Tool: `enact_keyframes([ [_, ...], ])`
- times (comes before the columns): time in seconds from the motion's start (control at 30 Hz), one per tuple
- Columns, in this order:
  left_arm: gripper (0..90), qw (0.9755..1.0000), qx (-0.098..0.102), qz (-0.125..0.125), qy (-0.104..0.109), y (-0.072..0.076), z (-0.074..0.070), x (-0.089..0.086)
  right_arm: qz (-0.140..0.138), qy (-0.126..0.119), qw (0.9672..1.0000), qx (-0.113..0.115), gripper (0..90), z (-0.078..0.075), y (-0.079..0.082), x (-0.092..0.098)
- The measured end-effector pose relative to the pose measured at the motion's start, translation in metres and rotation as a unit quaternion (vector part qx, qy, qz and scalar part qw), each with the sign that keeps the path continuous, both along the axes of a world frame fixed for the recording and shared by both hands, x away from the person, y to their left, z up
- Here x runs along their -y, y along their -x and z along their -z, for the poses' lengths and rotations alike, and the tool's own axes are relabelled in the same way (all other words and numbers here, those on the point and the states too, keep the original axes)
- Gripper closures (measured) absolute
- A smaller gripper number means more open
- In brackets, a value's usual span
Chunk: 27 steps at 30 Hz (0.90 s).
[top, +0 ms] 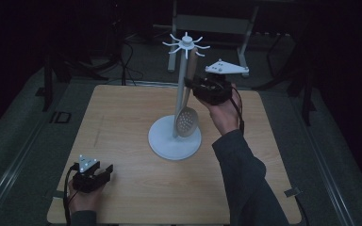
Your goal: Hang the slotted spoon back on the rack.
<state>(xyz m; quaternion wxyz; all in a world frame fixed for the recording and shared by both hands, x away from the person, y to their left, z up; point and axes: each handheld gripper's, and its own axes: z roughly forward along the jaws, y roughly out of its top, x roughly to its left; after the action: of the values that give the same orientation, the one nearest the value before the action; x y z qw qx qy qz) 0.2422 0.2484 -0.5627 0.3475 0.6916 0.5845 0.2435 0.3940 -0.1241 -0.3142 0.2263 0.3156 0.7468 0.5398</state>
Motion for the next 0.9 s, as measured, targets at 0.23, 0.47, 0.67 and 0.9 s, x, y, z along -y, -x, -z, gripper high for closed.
enact_keyframes([
  [0.23, 45.3, 1.0000, -0.001, 0.000, -0.001, -0.0002, 0.0003, 0.0004, 0.000, -0.001, 1.0000, 0.001, 73.0, 0.0004, 0.0000, 0.0012],
  [0.47, 45.3, 1.0000, 0.000, 0.000, 0.000, 0.0000, 0.0000, 0.0001, 0.000, -0.004, 1.0000, 0.002, 72.9, 0.0013, 0.0003, 0.0021],
  [0.67, 45.3, 1.0000, 0.000, 0.000, 0.000, 0.0001, -0.0001, -0.0001, 0.000, -0.010, 0.9999, 0.003, 71.8, 0.0032, 0.0000, 0.0040],
  [0.9, 45.2, 1.0000, 0.000, 0.000, 0.000, 0.0000, 0.0000, 0.0000, 0.009, -0.016, 0.9998, 0.001, 61.1, 0.0065, -0.0006, 0.0085],
])
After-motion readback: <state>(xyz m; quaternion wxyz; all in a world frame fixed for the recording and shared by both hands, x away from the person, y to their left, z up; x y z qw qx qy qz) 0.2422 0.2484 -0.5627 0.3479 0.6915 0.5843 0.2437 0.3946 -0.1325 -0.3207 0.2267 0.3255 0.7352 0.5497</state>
